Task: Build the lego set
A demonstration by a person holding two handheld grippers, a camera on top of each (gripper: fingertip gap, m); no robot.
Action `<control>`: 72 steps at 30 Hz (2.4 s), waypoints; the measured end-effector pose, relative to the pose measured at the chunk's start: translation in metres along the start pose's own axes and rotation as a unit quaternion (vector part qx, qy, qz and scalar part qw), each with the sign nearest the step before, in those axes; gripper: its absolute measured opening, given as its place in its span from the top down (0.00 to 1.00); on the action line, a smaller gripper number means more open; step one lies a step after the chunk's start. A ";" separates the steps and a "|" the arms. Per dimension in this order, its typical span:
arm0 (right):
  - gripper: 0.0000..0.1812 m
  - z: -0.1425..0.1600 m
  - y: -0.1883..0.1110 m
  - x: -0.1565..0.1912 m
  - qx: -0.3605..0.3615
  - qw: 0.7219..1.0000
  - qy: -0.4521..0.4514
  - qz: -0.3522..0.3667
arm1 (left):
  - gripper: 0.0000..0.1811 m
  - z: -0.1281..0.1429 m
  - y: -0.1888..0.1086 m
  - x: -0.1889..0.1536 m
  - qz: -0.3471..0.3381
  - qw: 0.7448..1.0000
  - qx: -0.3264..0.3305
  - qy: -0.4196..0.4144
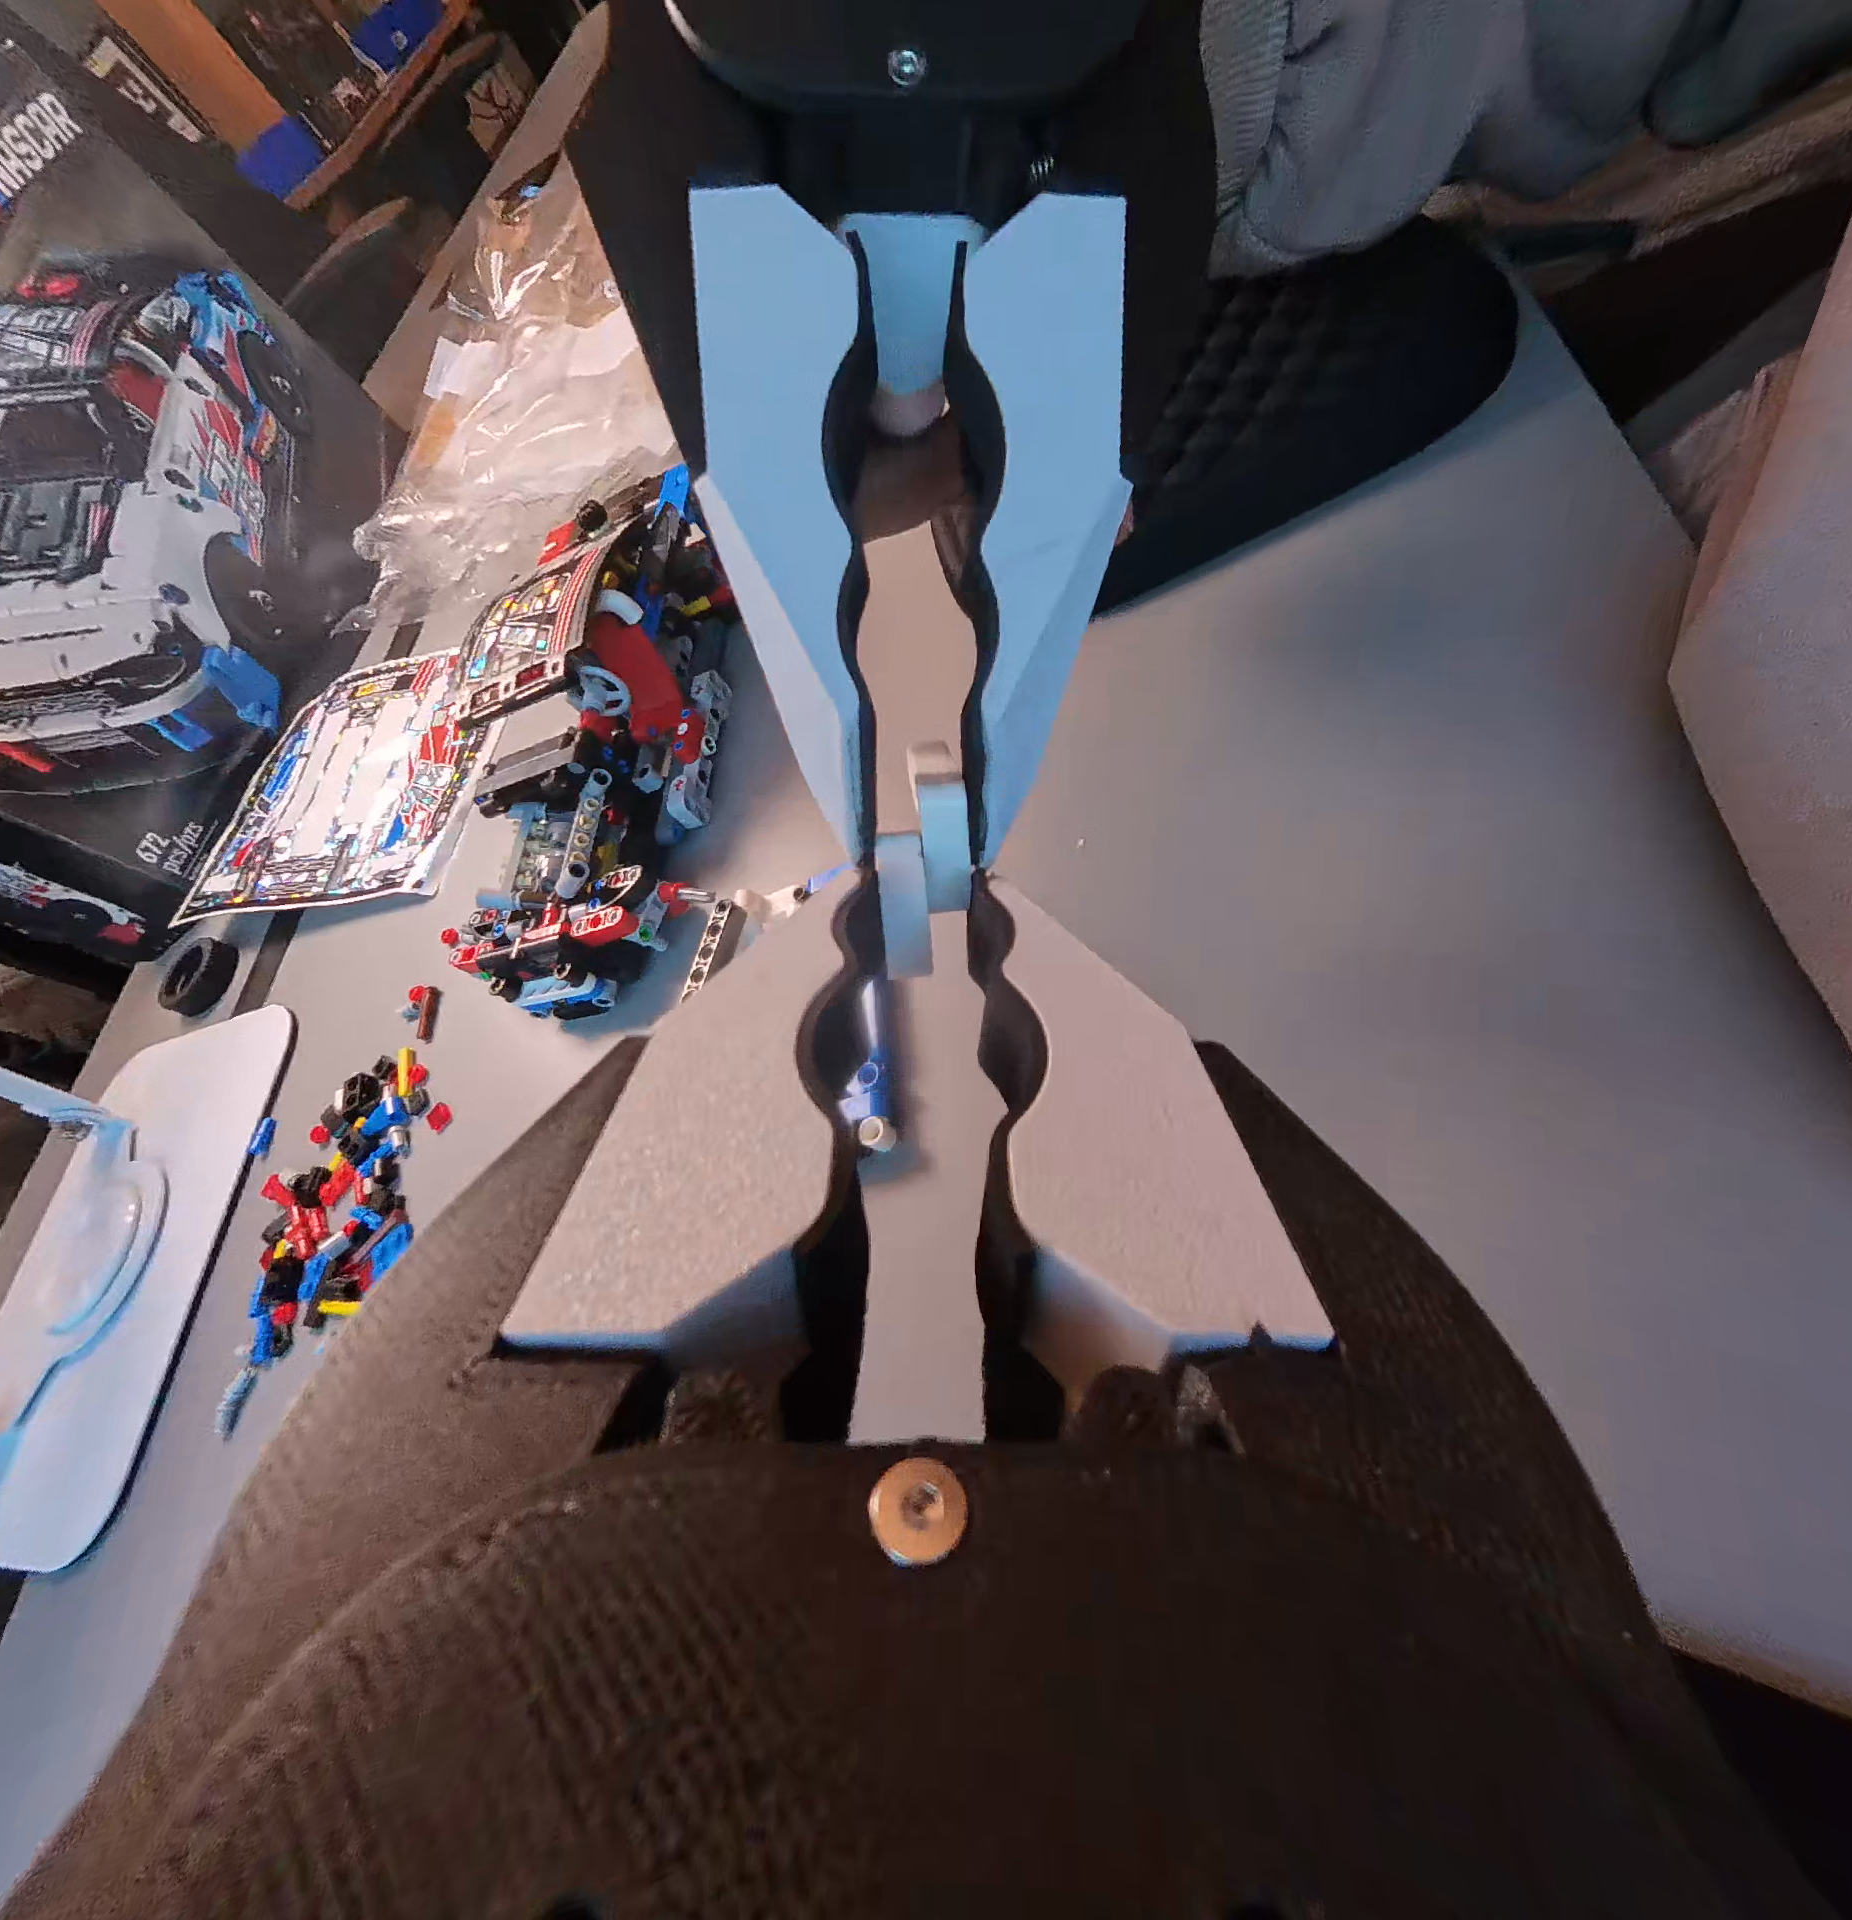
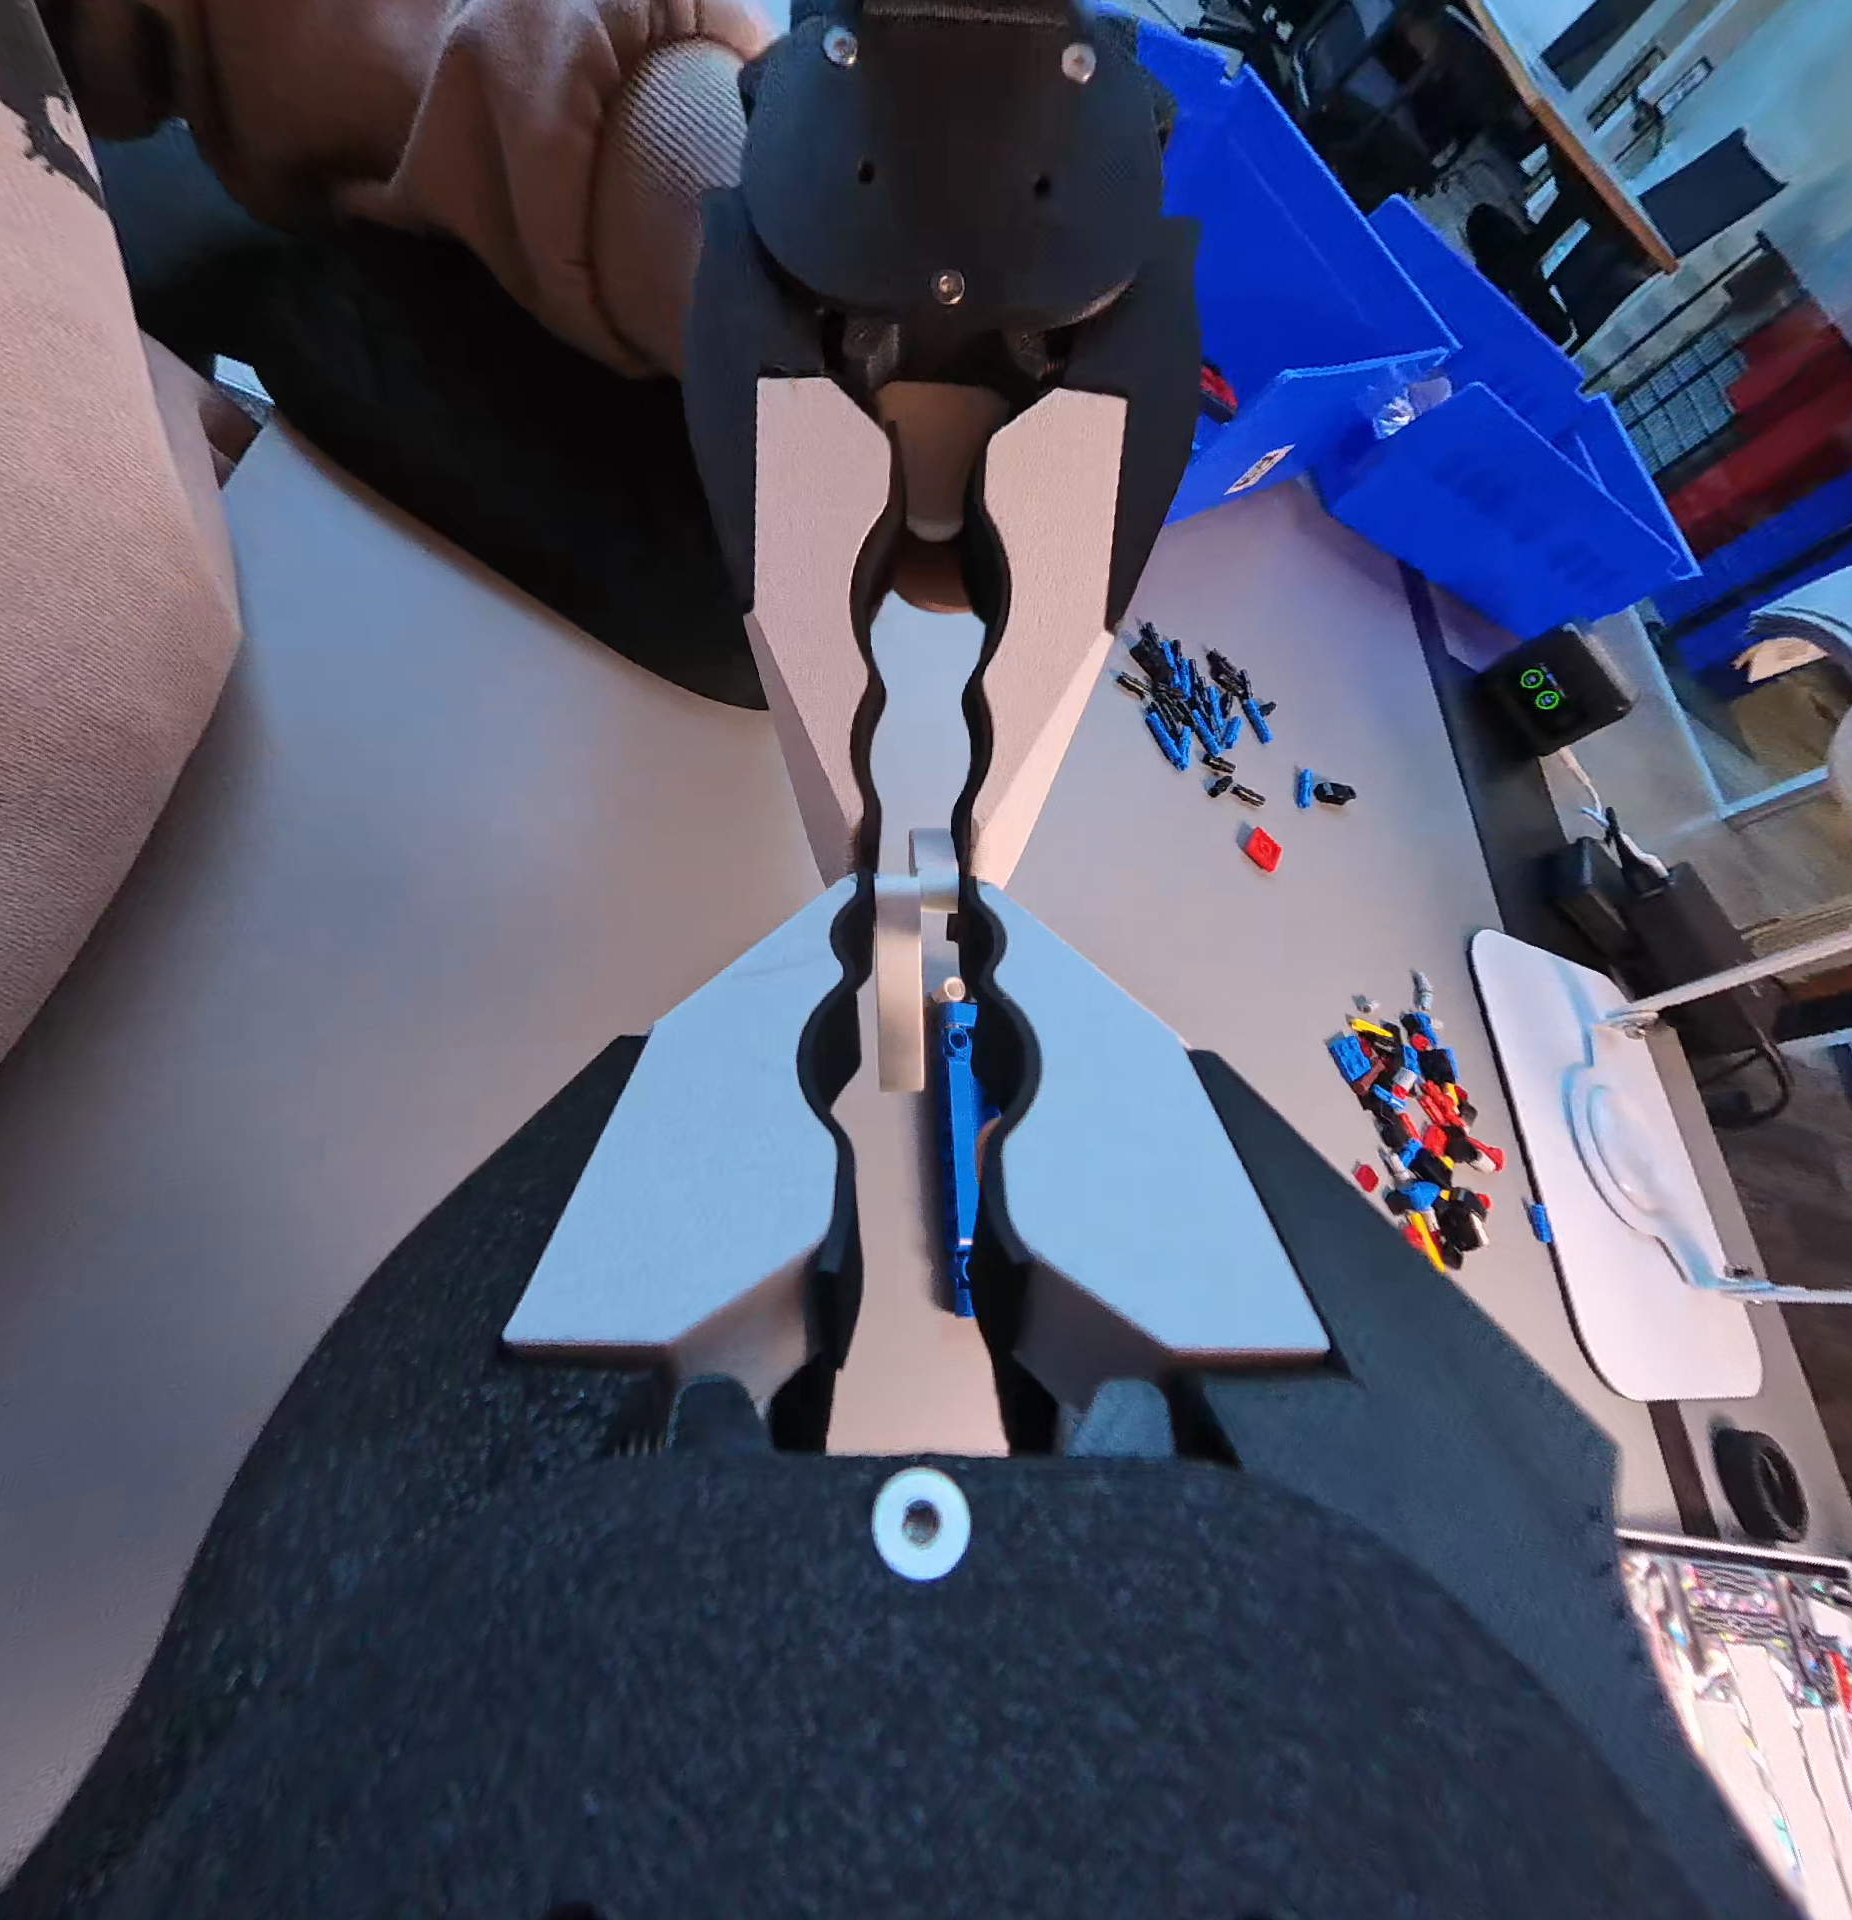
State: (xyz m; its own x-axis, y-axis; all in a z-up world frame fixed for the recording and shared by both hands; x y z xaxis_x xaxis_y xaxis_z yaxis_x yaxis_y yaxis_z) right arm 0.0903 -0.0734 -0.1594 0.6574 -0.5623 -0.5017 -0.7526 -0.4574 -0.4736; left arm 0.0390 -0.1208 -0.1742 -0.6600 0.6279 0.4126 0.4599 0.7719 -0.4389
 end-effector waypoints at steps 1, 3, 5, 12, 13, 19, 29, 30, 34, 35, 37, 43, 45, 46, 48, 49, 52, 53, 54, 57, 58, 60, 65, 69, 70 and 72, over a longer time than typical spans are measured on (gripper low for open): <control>0.93 0.001 0.001 0.001 0.005 1.000 -0.009 0.002 | 0.92 0.001 0.000 -0.001 -0.001 1.000 0.009 0.011; 0.93 0.002 0.003 0.005 0.008 1.000 -0.010 0.004 | 0.92 0.003 0.001 -0.003 0.006 1.000 0.017 0.017; 0.93 0.003 0.003 0.006 0.000 1.000 -0.003 0.014 | 0.92 0.004 0.001 -0.003 0.008 1.000 0.010 0.016; 0.92 0.005 -0.005 -0.001 -0.035 0.996 0.083 0.001 | 0.92 0.003 0.001 0.005 0.100 0.978 -0.047 -0.175; 0.90 0.004 -0.008 -0.003 -0.036 0.997 0.066 0.014 | 0.92 0.002 0.000 0.007 0.110 0.970 -0.057 -0.208; 0.95 0.002 -0.010 -0.009 -0.017 0.994 -0.002 0.112 | 0.92 -0.003 -0.010 0.020 0.182 0.892 -0.145 -0.388; 0.96 0.024 -0.015 -0.030 -0.032 0.960 0.278 0.034 | 0.79 0.007 -0.011 0.028 0.071 0.945 -0.129 -0.291; 0.96 0.025 -0.015 -0.031 -0.032 0.956 0.289 0.031 | 0.80 0.007 -0.010 0.028 0.055 0.953 -0.122 -0.272; 0.96 0.029 -0.011 -0.028 -0.028 0.950 0.309 0.024 | 0.86 0.005 -0.005 0.026 0.028 0.964 -0.111 -0.241; 0.96 0.028 -0.009 -0.027 -0.035 0.950 0.310 0.021 | 0.88 0.005 -0.005 0.026 0.028 0.964 -0.108 -0.242; 0.96 0.030 -0.007 -0.027 -0.038 0.947 0.317 0.021 | 0.91 0.007 -0.005 0.027 0.022 0.963 -0.102 -0.247; 0.95 0.036 -0.001 -0.029 -0.056 0.965 0.250 0.052 | 0.91 0.014 -0.004 0.032 0.049 0.942 -0.107 -0.313; 0.92 0.038 0.000 -0.029 -0.068 0.970 0.224 0.070 | 0.91 0.017 -0.004 0.033 0.068 0.930 -0.116 -0.342; 0.92 0.038 0.001 -0.028 -0.076 0.969 0.223 0.069 | 0.91 0.017 -0.004 0.033 0.077 0.923 -0.124 -0.355; 0.95 0.035 -0.001 -0.027 -0.093 0.968 0.224 0.070 | 0.91 0.016 -0.005 0.034 0.093 0.912 -0.140 -0.375; 0.95 0.032 -0.002 -0.027 -0.101 0.967 0.219 0.077 | 0.91 0.016 -0.005 0.033 0.101 0.908 -0.144 -0.380; 0.96 0.031 -0.005 -0.028 -0.116 0.963 0.229 0.080 | 0.91 0.014 -0.004 0.033 0.112 0.901 -0.153 -0.389; 0.97 0.031 -0.006 -0.029 -0.118 0.961 0.234 0.085 | 0.92 0.013 -0.004 0.032 0.117 0.900 -0.154 -0.391; 0.97 0.032 -0.007 -0.030 -0.119 0.960 0.238 0.089 | 0.92 0.013 -0.003 0.031 0.122 0.898 -0.154 -0.394; 0.97 0.036 -0.008 -0.032 -0.119 0.954 0.260 0.093 | 0.94 0.014 -0.002 0.032 0.113 0.896 -0.155 -0.400; 0.97 0.038 -0.009 -0.032 -0.119 0.952 0.268 0.093 | 0.95 0.015 -0.002 0.033 0.109 0.897 -0.156 -0.400; 0.97 0.040 -0.012 -0.034 -0.121 0.948 0.279 0.095 | 0.98 0.015 -0.003 0.035 0.101 0.898 -0.159 -0.397; 0.97 0.056 -0.027 -0.049 -0.090 0.940 0.293 0.152 | 0.90 0.029 -0.005 0.048 0.015 0.926 -0.124 -0.357; 0.97 0.085 -0.043 -0.060 -0.024 0.936 0.294 0.190 | 0.78 0.046 0.001 0.053 -0.041 0.957 -0.041 -0.283; 0.97 0.090 -0.045 -0.059 -0.007 0.939 0.286 0.192 | 0.73 0.050 0.007 0.051 -0.034 0.959 -0.017 -0.280; 0.97 0.097 -0.044 -0.056 0.010 0.944 0.276 0.180 | 0.64 0.055 0.021 0.044 -0.006 0.959 0.022 -0.284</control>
State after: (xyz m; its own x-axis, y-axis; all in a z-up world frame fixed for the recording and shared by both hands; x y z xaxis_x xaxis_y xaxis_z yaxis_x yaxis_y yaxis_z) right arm 0.0905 0.0446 -0.1804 0.2354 -0.9547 -0.1821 -0.9191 -0.1577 -0.3611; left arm -0.0136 -0.0824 -0.2091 -0.8879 0.4535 -0.0775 0.4328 0.7664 -0.4747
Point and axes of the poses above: each gripper's, where its closed fingertips meet, y out along the fingers, z out of its underside, x = y × z across the jaws, the point moved 5 cm from there along -y, back along the fingers, and after that the axes turned 2 degrees about -y, right-handed, at the moved point
